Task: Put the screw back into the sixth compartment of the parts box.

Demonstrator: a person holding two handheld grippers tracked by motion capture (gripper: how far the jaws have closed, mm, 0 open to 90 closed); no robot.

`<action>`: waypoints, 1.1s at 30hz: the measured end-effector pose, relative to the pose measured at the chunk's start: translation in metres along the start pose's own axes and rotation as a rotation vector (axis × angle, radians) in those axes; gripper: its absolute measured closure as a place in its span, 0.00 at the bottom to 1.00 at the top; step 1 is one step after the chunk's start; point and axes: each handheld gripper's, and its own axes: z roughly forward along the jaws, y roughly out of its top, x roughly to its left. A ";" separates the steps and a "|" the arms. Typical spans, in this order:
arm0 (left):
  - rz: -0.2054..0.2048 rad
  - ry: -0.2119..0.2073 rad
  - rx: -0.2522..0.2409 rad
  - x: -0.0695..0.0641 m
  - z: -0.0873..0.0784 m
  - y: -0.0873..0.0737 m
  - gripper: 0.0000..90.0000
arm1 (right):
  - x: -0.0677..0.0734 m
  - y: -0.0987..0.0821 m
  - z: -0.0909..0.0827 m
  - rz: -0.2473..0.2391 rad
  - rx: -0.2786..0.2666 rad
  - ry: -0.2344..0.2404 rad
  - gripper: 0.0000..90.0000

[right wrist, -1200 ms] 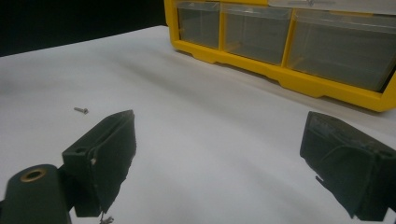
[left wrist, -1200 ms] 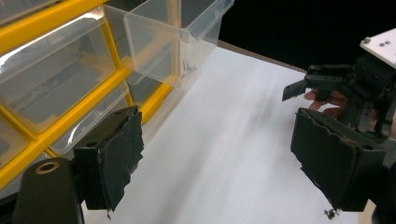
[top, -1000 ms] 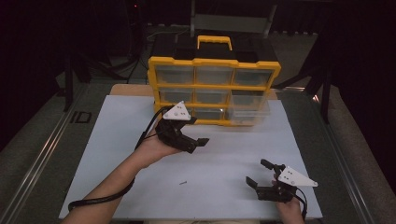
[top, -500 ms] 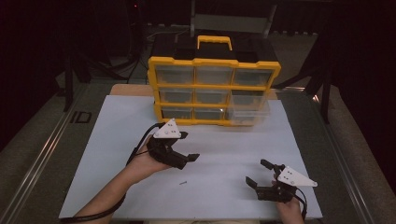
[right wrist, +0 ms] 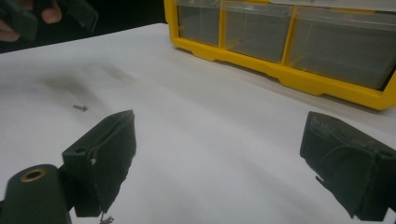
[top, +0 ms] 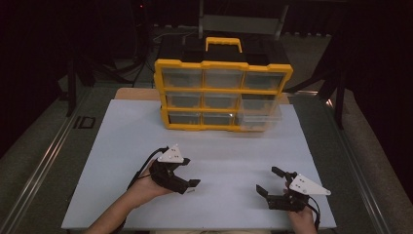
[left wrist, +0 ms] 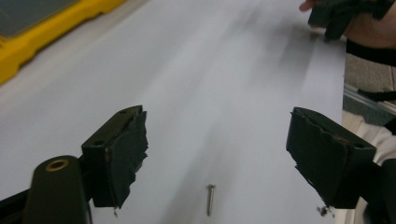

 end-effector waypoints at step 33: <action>0.066 0.014 0.194 -0.001 0.044 -0.045 0.86 | 0.000 0.000 0.000 0.003 0.002 0.001 0.12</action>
